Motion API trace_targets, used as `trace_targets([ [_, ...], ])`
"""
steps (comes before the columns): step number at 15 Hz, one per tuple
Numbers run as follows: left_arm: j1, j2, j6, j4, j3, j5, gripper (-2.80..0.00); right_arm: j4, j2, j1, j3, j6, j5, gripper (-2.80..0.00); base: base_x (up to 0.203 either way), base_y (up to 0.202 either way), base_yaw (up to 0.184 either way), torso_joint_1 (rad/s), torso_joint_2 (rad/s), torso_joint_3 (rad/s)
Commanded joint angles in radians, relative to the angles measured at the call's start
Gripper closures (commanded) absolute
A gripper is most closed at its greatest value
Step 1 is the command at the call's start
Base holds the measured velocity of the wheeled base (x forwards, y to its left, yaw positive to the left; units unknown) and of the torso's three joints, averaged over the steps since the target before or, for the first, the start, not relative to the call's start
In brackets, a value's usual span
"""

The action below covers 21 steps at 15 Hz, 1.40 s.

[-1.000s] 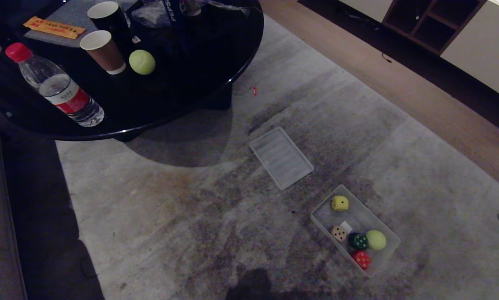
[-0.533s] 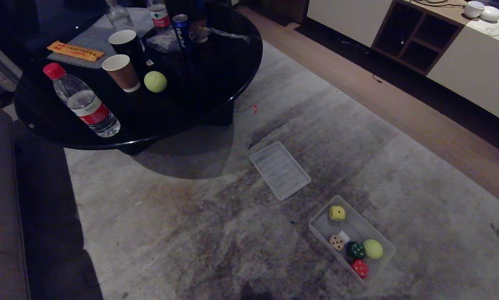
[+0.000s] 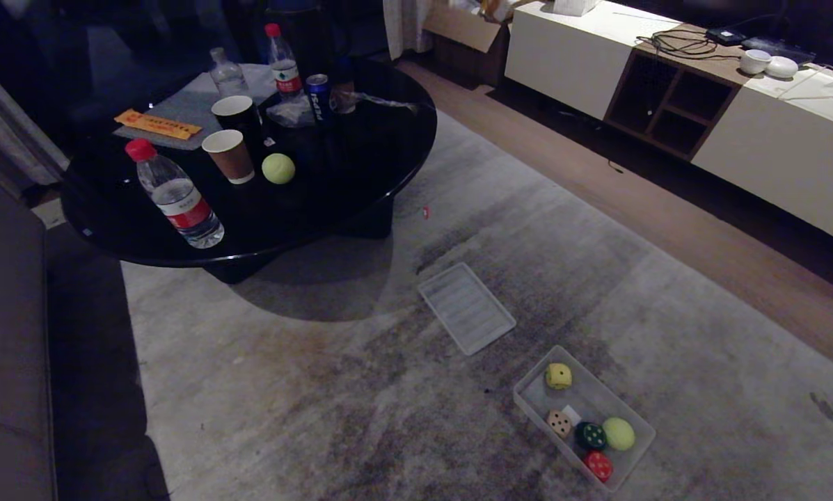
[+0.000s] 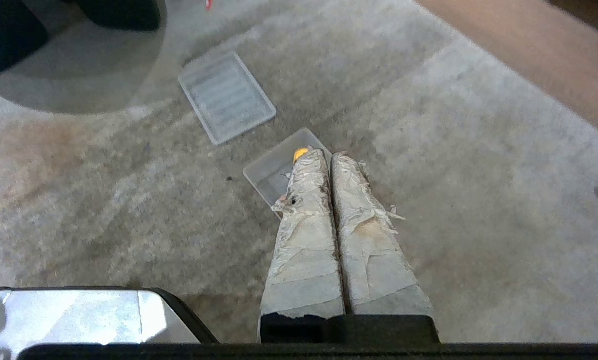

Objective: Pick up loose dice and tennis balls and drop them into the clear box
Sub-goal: Pick up the ball on the table

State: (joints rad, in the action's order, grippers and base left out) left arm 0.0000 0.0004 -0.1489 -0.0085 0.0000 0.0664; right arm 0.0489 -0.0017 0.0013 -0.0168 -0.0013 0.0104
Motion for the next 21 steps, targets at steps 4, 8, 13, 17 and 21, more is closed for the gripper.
trace_targets([
  [4,0.0,0.001,-0.001,-0.001,0.0,0.001,0.0,0.0,0.001,0.0,-0.001,0.0,0.0,0.0,0.0,0.0,0.0,0.004,0.0,0.2],
  [8,0.0,0.001,-0.001,-0.001,0.0,0.001,0.0,0.0,0.0,0.0,0.0,0.0,0.0,0.0,0.0,0.0,0.0,0.002,0.0,0.201],
  [13,0.0,0.001,-0.001,-0.001,0.0,0.001,0.0,0.0,0.0,0.0,0.0,0.0,0.0,0.0,0.0,0.0,0.0,0.004,0.0,0.202],
  [17,0.0,0.001,-0.001,-0.001,0.0,0.0,0.0,0.0,0.0,0.0,0.0,0.0,0.0,0.0,0.0,0.0,0.0,0.002,0.0,0.204],
  [21,0.0,0.001,0.0,-0.001,0.0,0.0,0.0,0.0,0.002,0.0,-0.001,0.0,0.0,0.0,0.0,0.0,0.0,0.001,0.01,0.205],
])
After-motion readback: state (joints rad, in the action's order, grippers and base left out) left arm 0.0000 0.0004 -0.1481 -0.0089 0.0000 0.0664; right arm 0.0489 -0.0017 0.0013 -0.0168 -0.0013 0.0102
